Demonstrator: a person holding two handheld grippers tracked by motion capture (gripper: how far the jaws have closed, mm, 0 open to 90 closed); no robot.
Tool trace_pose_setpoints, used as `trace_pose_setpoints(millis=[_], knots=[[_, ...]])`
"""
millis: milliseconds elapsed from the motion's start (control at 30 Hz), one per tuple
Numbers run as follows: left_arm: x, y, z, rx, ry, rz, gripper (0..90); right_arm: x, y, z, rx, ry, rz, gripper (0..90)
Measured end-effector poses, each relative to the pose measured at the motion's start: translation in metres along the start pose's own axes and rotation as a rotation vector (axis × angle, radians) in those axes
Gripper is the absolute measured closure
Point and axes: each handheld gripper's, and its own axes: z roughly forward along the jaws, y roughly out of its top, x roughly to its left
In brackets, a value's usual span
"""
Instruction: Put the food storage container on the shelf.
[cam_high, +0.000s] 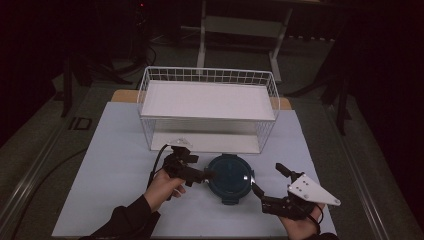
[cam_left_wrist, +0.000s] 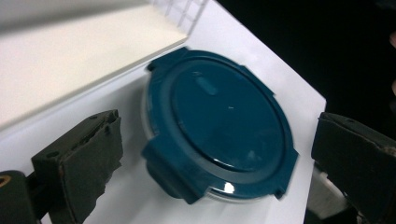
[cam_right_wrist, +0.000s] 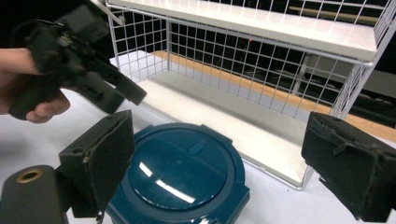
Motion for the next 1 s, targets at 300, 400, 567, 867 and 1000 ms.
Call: trace_pose_setpoints(millis=[300, 400, 567, 867, 1000], knots=[[0.019, -0.002, 0.016, 0.128, 0.007, -0.215, 4.6, 0.001, -0.007, 0.003, 0.028, 0.01, 0.002, 9.9], [0.026, -0.005, 0.021, 0.173, -0.001, -0.305, 11.5, 0.002, -0.007, 0.004, 0.034, 0.012, 0.0, 9.9], [0.034, -0.008, 0.021, 0.177, -0.023, -0.385, 26.1, 0.002, -0.008, 0.005, 0.04, 0.015, -0.004, 9.9], [0.044, -0.015, 0.028, 0.189, -0.111, -0.482, 47.6, 0.001, -0.009, 0.004, 0.045, 0.015, -0.004, 10.0], [0.047, -0.016, 0.028, 0.186, -0.145, -0.487, 53.0, -0.001, -0.01, 0.004, 0.056, 0.017, 0.006, 12.9]])
